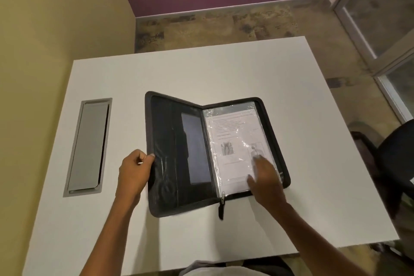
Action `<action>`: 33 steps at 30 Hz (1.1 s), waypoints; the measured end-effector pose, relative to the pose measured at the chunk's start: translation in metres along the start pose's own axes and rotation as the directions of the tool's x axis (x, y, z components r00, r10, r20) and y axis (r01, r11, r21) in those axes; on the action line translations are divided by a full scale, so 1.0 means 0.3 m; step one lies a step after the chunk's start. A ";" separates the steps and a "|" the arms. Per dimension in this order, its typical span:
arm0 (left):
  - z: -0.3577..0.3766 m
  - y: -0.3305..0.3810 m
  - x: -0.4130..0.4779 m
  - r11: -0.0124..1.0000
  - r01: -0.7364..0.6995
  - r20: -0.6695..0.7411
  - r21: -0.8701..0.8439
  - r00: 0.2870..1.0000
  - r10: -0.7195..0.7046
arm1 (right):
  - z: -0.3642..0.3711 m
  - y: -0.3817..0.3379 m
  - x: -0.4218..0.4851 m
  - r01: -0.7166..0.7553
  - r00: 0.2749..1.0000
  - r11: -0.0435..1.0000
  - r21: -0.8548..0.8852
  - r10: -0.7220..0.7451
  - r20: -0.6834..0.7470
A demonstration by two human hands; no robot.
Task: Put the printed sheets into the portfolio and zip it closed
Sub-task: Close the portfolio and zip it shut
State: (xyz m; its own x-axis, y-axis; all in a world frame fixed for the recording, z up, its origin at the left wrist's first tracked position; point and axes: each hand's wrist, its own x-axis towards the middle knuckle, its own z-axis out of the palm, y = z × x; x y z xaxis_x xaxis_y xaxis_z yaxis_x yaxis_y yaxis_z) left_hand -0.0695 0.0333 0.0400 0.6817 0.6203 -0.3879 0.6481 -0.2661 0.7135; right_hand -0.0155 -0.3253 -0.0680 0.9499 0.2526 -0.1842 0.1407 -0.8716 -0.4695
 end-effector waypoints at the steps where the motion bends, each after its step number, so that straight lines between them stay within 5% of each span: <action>1: 0.013 0.048 -0.032 0.999 -0.043 0.025 -0.013 0.999 0.043 | -0.007 -0.065 0.003 0.015 1.000 0.985 0.174 -0.019 0.021; 5: 0.115 0.229 -0.150 0.974 -0.156 0.120 -0.162 0.977 0.177 | -0.160 -0.329 -0.003 -0.095 0.983 0.747 0.658 -0.032 0.178; 9: 0.267 0.357 -0.234 0.947 -0.242 0.200 -0.212 0.938 0.284 | -0.311 -0.421 -0.005 -0.019 0.984 0.616 0.788 -0.130 0.125; 15: 0.510 0.373 -0.317 0.930 -0.305 0.275 -0.203 0.894 0.353 | -0.371 -0.252 0.028 -0.010 0.999 0.795 0.606 0.028 -0.020; 22: 0.756 0.228 -0.406 0.926 -0.375 0.400 -0.033 0.844 0.356 | -0.413 -0.013 0.101 -0.261 0.958 0.882 0.392 0.285 -0.004; 28: 0.734 0.014 -0.411 0.955 -0.234 0.212 0.181 0.958 0.194 | -0.355 0.168 0.170 -0.396 0.916 0.842 0.367 0.390 0.095; 33: 0.696 -0.120 -0.423 0.945 -0.156 0.128 0.288 0.984 0.124 | -0.262 0.243 0.201 -0.400 0.917 0.860 0.316 0.378 0.132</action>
State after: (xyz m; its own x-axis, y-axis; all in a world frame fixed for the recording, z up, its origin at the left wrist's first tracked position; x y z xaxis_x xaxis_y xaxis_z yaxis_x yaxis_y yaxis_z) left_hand -0.1083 -0.1900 -0.0583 0.7946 0.4830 -0.3680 0.6034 -0.5607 0.5670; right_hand 0.0739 -0.4068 -0.0455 0.8868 -0.0421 -0.4602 -0.3470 -0.7183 -0.6030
